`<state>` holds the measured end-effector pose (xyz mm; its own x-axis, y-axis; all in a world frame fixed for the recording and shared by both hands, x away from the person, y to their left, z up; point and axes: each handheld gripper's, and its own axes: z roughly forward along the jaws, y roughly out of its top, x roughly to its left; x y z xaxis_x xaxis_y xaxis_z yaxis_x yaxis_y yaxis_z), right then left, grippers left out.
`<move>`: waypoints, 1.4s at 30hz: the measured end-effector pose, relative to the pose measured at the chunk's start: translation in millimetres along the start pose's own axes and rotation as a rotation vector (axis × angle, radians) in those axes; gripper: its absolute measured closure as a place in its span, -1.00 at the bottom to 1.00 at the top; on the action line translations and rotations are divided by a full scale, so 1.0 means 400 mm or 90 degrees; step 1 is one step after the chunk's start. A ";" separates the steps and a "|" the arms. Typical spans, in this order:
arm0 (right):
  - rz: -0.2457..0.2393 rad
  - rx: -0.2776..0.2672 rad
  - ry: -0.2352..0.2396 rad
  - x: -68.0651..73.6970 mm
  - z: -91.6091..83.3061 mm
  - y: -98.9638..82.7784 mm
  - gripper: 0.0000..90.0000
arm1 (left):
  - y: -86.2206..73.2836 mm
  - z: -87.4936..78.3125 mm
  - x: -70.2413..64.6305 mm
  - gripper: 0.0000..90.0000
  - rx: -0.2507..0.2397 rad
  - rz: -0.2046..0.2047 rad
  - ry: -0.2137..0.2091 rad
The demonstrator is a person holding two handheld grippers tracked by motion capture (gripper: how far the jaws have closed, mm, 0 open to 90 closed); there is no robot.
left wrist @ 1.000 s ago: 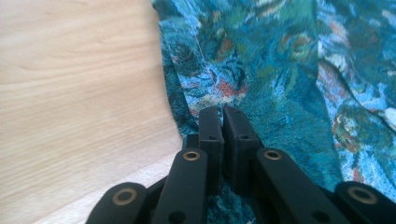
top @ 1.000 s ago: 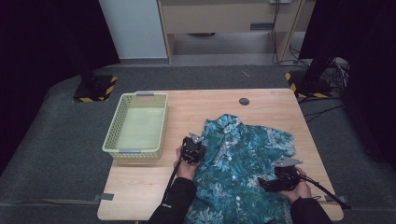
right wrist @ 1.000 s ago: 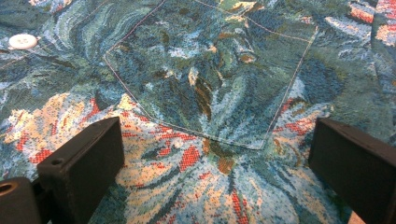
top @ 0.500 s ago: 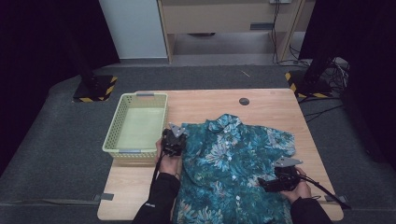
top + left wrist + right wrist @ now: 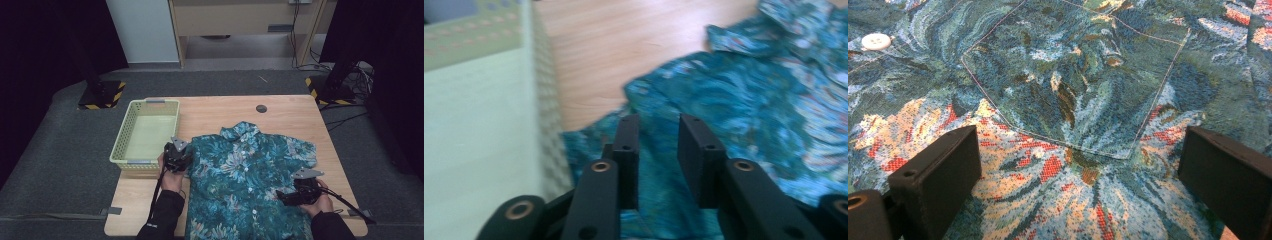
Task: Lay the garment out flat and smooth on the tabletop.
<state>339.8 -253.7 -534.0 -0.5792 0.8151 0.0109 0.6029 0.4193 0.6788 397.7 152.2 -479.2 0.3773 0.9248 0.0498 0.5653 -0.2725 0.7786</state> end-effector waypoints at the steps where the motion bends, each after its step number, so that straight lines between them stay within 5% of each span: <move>1: 0.000 0.000 0.000 0.000 0.000 0.000 -0.92 | -0.006 0.007 -0.014 0.46 0.007 0.009 -0.011; 3: 0.000 0.000 0.000 0.000 0.000 0.000 -0.92 | -0.027 0.032 -0.047 0.34 0.030 0.033 -0.030; 7: 0.000 0.000 0.000 0.000 0.000 0.000 -0.92 | -0.056 0.072 -0.071 0.23 0.065 0.042 -0.042; 26: 0.022 -0.004 -0.021 -0.024 0.025 0.024 -0.94 | -0.038 0.135 -0.023 -0.05 0.080 -0.006 -0.010; 35: 0.038 0.012 -0.055 -0.033 -0.007 0.029 -0.95 | -0.037 0.051 -0.001 -0.08 0.048 -0.007 -0.031; 42: 0.045 -0.005 -0.052 -0.029 -0.035 0.025 -0.96 | -0.073 -0.043 0.020 -0.20 0.041 0.003 -0.065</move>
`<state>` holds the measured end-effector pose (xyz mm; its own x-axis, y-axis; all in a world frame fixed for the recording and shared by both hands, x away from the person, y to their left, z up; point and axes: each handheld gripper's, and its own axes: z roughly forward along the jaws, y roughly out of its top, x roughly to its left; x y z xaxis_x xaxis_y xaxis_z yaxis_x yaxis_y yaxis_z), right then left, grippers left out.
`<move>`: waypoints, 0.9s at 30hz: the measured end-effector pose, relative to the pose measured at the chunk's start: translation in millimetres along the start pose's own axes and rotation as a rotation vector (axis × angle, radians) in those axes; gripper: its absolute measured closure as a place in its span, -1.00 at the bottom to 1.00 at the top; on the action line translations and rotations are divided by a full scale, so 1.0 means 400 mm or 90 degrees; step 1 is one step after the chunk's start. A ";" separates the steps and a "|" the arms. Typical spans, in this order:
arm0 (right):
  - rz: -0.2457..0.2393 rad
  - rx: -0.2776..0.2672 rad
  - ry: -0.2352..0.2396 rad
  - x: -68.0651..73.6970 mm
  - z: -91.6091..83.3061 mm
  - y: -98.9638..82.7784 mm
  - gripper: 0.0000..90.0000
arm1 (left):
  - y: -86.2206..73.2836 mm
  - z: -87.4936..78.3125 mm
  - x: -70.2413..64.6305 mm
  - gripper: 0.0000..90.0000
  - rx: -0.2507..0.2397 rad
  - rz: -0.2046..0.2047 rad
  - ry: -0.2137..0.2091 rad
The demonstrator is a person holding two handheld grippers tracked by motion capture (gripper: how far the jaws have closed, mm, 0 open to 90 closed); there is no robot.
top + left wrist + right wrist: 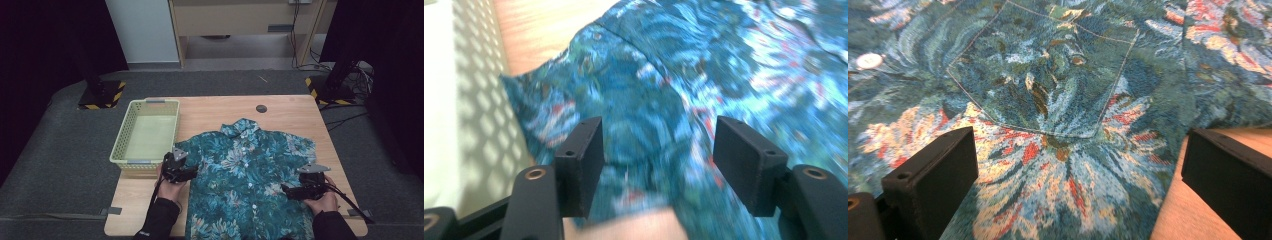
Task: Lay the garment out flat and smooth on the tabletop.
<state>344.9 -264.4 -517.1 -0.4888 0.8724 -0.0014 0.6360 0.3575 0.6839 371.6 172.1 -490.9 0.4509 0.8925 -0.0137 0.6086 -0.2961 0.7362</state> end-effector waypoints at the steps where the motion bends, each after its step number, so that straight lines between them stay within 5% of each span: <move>1: 0.002 -0.005 0.000 -0.002 -0.005 -0.001 -0.96 | -0.008 -0.014 0.003 -0.22 -0.002 -0.002 -0.006; 13: 0.024 -0.030 -0.028 -0.015 -0.066 -0.036 -0.98 | -0.141 -0.126 0.047 -0.52 -0.017 0.010 -0.067; 20: 0.075 -0.035 -0.057 -0.051 -0.096 -0.071 -0.97 | -0.217 -0.176 0.105 -0.65 -0.021 -0.007 -0.036; 27: 0.101 -0.035 -0.070 -0.089 -0.100 -0.098 -0.96 | -0.266 -0.202 0.136 -0.69 0.025 -0.040 -0.009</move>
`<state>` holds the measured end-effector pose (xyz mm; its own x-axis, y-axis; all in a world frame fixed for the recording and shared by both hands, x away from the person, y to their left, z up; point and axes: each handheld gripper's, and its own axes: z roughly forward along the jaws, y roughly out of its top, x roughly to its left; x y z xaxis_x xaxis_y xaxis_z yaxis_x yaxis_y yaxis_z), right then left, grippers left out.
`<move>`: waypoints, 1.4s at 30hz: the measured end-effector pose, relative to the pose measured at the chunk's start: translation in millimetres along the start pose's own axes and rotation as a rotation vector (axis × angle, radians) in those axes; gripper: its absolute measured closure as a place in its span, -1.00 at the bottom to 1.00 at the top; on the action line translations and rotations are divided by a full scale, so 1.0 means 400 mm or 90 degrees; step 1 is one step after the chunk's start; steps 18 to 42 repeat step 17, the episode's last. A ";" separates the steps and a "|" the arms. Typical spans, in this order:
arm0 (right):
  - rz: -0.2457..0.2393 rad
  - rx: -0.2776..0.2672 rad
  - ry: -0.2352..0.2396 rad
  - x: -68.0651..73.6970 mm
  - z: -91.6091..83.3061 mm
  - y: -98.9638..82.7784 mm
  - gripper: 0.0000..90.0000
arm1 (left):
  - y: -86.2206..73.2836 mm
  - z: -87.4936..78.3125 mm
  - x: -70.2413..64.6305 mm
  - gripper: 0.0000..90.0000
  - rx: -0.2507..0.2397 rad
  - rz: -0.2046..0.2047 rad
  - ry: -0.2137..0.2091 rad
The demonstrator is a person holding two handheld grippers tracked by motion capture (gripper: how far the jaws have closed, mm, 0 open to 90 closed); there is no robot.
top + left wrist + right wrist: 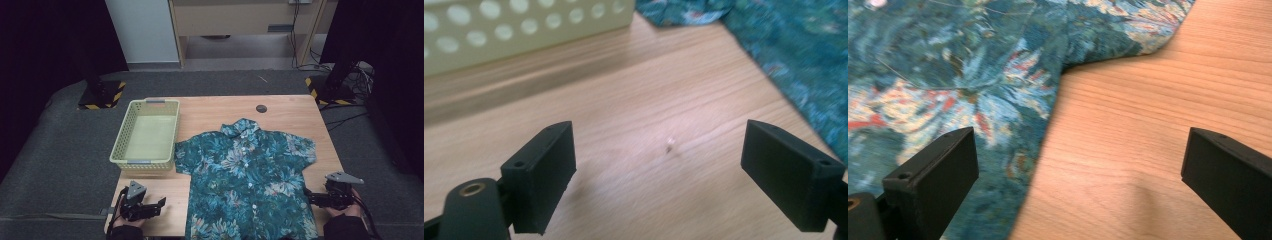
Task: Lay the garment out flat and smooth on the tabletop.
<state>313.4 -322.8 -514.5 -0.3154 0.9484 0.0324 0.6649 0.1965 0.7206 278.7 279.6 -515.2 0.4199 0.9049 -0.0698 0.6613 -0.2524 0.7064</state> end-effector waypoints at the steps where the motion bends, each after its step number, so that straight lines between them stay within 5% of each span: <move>1: -0.004 -0.002 -0.003 -0.005 0.003 -0.003 -0.96 | -0.002 0.000 0.004 -0.69 0.003 0.002 0.006; 5: -0.028 0.010 -0.031 -0.028 0.018 -0.016 -0.95 | -0.004 0.005 0.016 -0.72 0.009 0.010 0.019; 14: -0.006 0.010 -0.055 -0.064 0.035 -0.026 -0.95 | -0.009 0.034 0.034 -0.77 0.034 0.029 0.033; 42: -0.005 0.013 -0.051 -0.068 0.040 -0.029 -0.95 | -0.005 0.042 0.038 -0.79 0.026 0.027 0.029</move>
